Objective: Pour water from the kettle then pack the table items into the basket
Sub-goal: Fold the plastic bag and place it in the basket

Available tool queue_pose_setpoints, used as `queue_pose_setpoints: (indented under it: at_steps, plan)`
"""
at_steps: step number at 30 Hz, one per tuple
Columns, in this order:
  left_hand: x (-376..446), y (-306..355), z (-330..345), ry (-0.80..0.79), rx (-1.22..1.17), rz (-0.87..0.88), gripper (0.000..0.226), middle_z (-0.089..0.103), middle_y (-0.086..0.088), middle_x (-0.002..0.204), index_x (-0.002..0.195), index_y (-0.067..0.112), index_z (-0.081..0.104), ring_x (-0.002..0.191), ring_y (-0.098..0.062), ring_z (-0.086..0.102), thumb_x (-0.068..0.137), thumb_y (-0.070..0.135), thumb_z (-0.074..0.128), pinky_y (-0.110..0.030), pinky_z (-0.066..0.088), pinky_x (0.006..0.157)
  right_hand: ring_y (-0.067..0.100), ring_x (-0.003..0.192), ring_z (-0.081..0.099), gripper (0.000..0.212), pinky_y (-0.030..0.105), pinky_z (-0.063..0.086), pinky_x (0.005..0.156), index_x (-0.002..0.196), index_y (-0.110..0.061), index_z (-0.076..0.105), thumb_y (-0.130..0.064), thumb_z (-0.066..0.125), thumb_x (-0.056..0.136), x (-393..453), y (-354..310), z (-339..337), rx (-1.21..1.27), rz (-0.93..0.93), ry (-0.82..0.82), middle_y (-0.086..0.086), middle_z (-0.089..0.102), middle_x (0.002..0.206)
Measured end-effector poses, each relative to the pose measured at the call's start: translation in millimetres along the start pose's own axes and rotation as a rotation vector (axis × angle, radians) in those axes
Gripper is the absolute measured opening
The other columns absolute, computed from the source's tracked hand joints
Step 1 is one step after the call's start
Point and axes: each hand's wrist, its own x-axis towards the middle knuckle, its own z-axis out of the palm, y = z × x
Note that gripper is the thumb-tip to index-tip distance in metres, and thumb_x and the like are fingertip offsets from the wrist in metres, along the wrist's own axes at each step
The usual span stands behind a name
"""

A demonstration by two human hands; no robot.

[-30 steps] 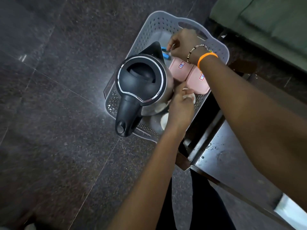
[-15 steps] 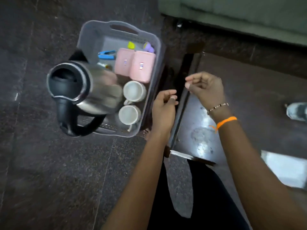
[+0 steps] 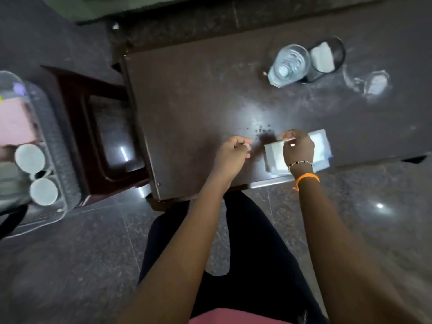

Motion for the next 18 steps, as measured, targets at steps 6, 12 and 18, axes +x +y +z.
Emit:
queue_pose_setpoints:
  at_steps: [6, 12, 18]
  plan:
    - [16.5, -14.5, 36.9, -0.059, 0.201, -0.055, 0.024, 0.062, 0.000, 0.092, 0.104, 0.013, 0.063, 0.073, -0.008, 0.059, 0.091, 0.009, 0.043, -0.024, 0.047, 0.080, 0.035, 0.128, 0.036, 0.050, 0.047, 0.037, 0.099, 0.134, -0.016, 0.040, 0.002, 0.040, 0.086, 31.2, 54.5, -1.7, -0.714, -0.364, -0.350, 0.012, 0.041, 0.139]
    - [28.0, -33.7, 31.5, -0.019, 0.201, -0.104, 0.018, 0.062, 0.003, 0.091, 0.093, 0.022, 0.062, 0.072, -0.007, 0.060, 0.090, 0.012, 0.047, -0.024, 0.047, 0.075, 0.039, 0.124, 0.038, 0.035, 0.049, 0.021, 0.111, 0.124, -0.004, 0.047, -0.002, 0.039, 0.089, 50.7, 60.6, 7.5, -0.906, -0.438, -0.381, 0.020, 0.046, 0.132]
    - [32.8, -37.2, 6.9, 0.078, 0.172, -0.079, 0.065, 0.052, 0.002, 0.119, 0.134, 0.017, 0.041, 0.107, -0.013, 0.051, 0.077, 0.017, 0.073, -0.023, 0.043, 0.089, 0.031, 0.094, 0.060, 0.019, 0.031, 0.042, 0.078, 0.093, -0.007, 0.065, -0.015, 0.070, 0.076, 53.0, -2.3, 5.3, -0.456, -0.391, -0.669, 0.019, 0.066, 0.097]
